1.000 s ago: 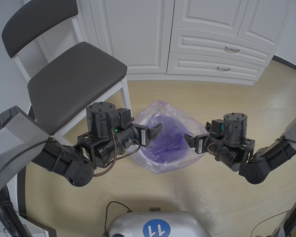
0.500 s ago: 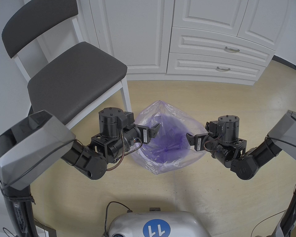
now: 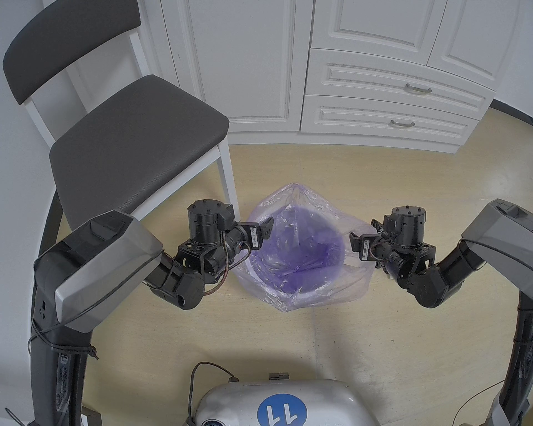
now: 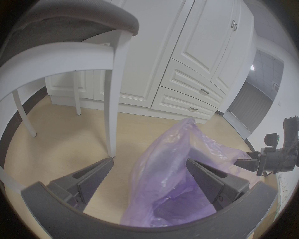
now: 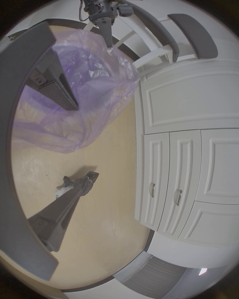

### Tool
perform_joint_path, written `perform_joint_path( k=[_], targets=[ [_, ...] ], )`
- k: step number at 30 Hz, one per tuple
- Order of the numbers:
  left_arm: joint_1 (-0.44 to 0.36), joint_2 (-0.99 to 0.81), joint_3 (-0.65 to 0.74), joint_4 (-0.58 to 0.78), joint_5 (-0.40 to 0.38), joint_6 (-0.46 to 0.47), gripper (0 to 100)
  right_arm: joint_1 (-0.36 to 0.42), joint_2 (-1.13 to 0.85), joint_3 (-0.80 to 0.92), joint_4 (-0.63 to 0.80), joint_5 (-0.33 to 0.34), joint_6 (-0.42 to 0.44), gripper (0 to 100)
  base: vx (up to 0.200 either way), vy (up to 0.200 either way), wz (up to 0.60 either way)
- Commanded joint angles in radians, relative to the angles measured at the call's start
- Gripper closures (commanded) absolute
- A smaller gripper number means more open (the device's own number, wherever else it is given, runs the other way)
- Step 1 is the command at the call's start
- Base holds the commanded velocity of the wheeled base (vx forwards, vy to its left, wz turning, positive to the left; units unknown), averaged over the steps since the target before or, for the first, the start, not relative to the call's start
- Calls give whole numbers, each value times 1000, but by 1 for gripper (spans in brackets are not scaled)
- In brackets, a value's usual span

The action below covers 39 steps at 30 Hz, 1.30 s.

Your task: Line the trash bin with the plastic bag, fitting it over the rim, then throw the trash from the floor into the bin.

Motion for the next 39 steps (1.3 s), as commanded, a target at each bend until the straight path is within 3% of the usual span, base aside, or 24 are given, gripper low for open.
perform_joint_path(
  k=[1, 7, 32, 39],
  targets=[
    [21, 50, -35, 0, 2, -1, 0, -10, 54, -39, -2, -14, 7, 0, 0, 0, 0],
    [25, 33, -41, -1, 2, -39, 0, -13, 41, -37, -38, -27, 12, 0, 0, 0, 0],
    [71, 73, -103, 5, 2, -45, 0, -18, 67, -73, -41, -25, 52, 0, 0, 0, 0],
    [74, 80, -132, 5, 5, -100, 0, -18, 111, -114, -43, -25, 70, 0, 0, 0, 0]
  ],
)
